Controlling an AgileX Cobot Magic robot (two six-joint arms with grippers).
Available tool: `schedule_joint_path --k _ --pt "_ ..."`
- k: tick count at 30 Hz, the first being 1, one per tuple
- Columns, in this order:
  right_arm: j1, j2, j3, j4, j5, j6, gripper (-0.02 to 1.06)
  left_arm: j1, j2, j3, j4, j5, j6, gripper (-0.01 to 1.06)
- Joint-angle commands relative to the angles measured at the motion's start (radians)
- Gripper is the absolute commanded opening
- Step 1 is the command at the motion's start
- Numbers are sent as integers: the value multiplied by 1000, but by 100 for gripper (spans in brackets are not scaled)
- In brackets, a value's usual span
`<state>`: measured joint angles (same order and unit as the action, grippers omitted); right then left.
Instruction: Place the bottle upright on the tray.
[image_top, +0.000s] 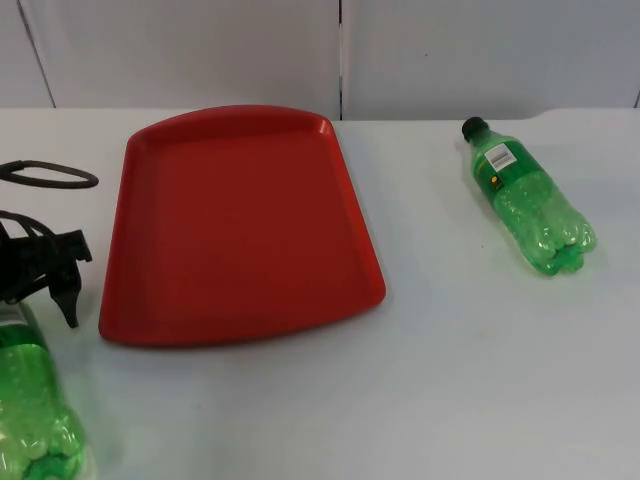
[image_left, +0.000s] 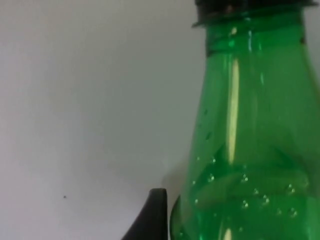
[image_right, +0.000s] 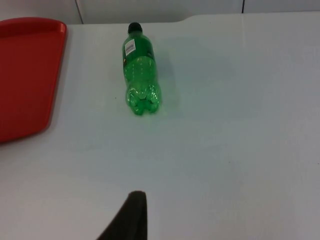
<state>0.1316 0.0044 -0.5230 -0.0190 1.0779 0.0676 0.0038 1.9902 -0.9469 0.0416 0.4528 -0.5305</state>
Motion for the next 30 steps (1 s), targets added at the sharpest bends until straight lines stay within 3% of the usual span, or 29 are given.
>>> schedule_joint_path --k 1,7,20,22,24,25,29,30 --pt "-8 -4 7 2 -1 -4 105 -5 -1 11 10 -7 -12 88" --pt "-8 -4 7 2 -1 -4 105 -5 -1 78 24 -111 -66 88" --pt "-8 -4 7 2 -1 -4 105 -5 -1 73 100 -99 -66 82" --pt "-8 -4 7 2 -1 -4 105 -5 -1 73 100 -99 -66 74" --pt "-8 -4 7 2 -1 -4 105 -5 -1 73 93 -91 -66 53" --pt "-8 -4 7 2 -1 -4 105 -5 -1 73 93 -91 -66 53" --pt "-8 -4 7 2 -1 -1 105 -5 -1 71 57 -83 -66 -1" --pt "-8 -4 7 2 -1 -1 105 -5 -1 71 57 -83 -66 -1"
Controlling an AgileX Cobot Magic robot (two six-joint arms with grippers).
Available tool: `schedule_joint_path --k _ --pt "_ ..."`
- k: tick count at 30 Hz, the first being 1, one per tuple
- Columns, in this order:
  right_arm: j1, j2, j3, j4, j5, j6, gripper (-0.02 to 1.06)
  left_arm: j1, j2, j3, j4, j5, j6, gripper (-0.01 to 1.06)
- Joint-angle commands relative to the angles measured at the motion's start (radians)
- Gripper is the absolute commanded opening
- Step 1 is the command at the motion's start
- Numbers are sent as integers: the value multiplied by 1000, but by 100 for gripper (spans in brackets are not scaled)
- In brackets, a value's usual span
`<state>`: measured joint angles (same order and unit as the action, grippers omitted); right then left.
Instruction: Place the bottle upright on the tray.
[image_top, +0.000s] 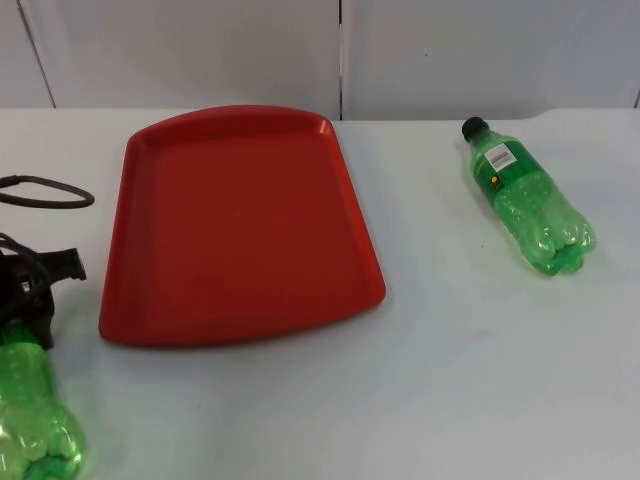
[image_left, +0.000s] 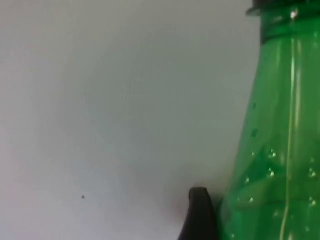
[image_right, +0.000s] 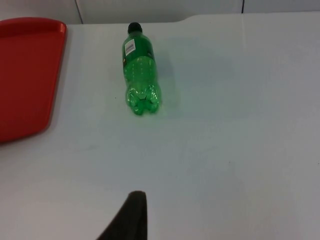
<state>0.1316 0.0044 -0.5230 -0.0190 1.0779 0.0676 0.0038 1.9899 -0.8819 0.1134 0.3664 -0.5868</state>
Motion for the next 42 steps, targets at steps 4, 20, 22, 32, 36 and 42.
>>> schedule_joint_path --k 4,20,22,32,36,42 --pt "-8 -4 7 2 -1 -1 105 -4 -1 4 -32 9 -5 0" --pt "-8 -4 7 2 -1 -1 105 -4 -337 -2 -105 -239 88 0" --pt "-8 -4 7 2 -1 -1 105 -5 -373 -2 -100 -283 90 0" --pt "-8 -4 7 2 -1 -1 105 -4 -473 -2 212 -791 92 0" --pt "-8 -4 7 2 -1 -1 105 -4 -442 -2 310 -1032 155 0" --pt "-8 -4 7 2 -1 -1 105 -4 -336 -42 346 -1164 263 0"
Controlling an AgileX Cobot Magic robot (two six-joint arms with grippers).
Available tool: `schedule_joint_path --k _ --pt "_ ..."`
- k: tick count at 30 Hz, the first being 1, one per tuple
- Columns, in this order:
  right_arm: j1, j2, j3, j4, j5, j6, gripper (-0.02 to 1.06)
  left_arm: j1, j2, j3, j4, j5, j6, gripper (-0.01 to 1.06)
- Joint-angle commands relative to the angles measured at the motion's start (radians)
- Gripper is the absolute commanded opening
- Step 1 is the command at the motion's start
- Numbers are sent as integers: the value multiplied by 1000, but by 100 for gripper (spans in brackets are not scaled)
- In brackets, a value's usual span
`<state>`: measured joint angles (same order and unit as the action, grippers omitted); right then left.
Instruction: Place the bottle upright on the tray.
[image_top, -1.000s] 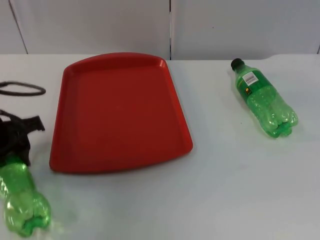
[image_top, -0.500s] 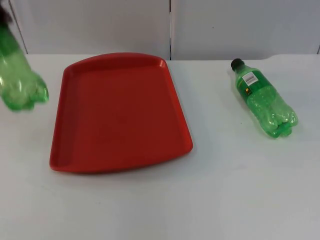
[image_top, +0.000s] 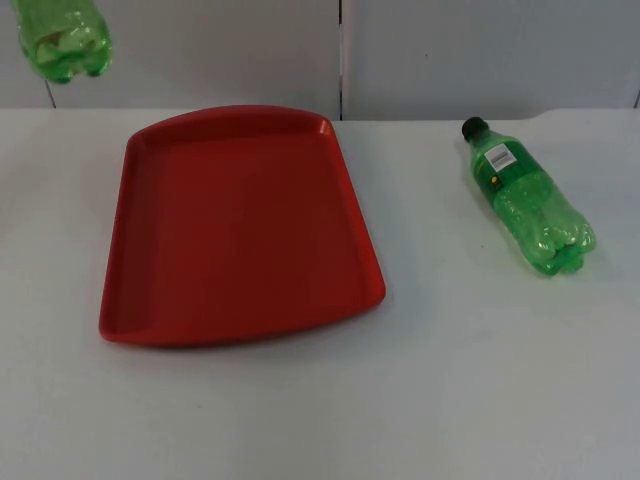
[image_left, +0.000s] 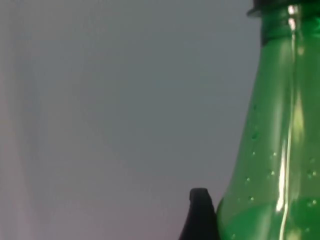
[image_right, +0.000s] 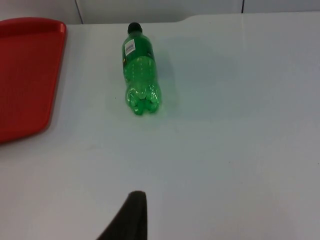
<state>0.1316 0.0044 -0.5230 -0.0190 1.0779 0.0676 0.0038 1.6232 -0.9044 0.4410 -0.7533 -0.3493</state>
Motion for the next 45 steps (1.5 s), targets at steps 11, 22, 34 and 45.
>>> schedule_joint_path --k 11,22,34,45 --pt "-8 -4 7 2 -1 -1 105 -5 250 -162 76 -161 23 0" --pt "-8 -4 7 2 -1 -1 105 -6 494 -260 132 -344 4 0" --pt "-8 -4 7 2 -1 -1 105 -6 718 -429 200 -415 4 0" --pt "-8 -4 7 2 -1 -1 105 -17 822 -501 210 -443 4 0"
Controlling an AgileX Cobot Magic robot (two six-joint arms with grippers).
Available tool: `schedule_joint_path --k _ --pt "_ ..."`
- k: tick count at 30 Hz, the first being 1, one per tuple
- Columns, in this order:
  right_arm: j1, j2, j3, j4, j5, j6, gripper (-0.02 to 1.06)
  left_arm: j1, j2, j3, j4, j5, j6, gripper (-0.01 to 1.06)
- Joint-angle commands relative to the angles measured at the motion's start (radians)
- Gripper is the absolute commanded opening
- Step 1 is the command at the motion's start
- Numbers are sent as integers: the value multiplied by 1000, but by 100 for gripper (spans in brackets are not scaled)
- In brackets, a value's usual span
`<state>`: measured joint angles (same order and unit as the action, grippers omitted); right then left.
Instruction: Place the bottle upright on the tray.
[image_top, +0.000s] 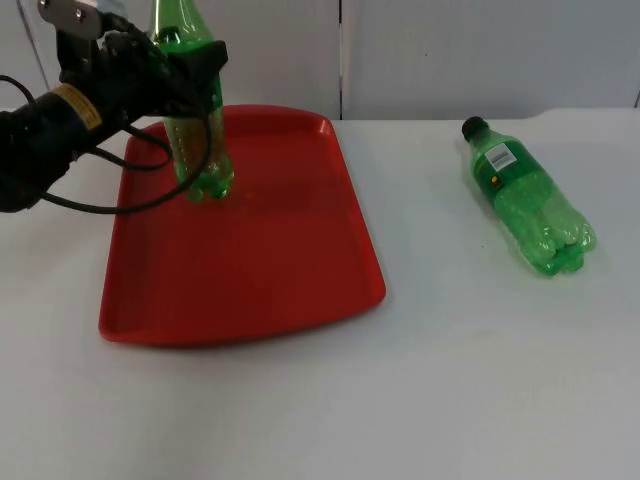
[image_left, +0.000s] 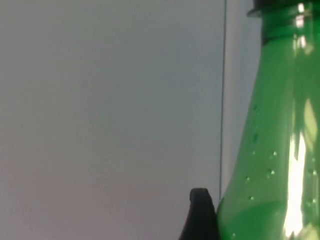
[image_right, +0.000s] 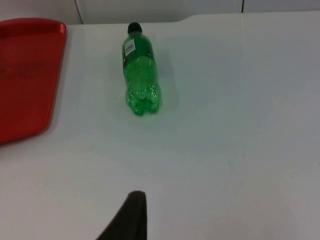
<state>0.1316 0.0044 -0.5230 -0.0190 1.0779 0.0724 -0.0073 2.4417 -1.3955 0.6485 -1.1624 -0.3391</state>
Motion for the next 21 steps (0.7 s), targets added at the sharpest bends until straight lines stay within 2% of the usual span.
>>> schedule_joint_path --k 1,15,16,19,21 --pt "-8 -4 7 2 -1 -6 105 -6 5 -10 10 -27 -7 0" --pt "-8 -4 7 2 -1 -6 105 -6 21 -10 119 -26 -7 1" --pt "-8 -4 7 2 -1 -6 105 -6 21 -10 129 -26 -7 4" --pt "-8 -4 7 2 -1 -6 105 -6 21 -10 148 -26 -7 22" --pt "-8 -4 7 2 -1 -6 105 -6 21 -10 162 -26 -9 43"
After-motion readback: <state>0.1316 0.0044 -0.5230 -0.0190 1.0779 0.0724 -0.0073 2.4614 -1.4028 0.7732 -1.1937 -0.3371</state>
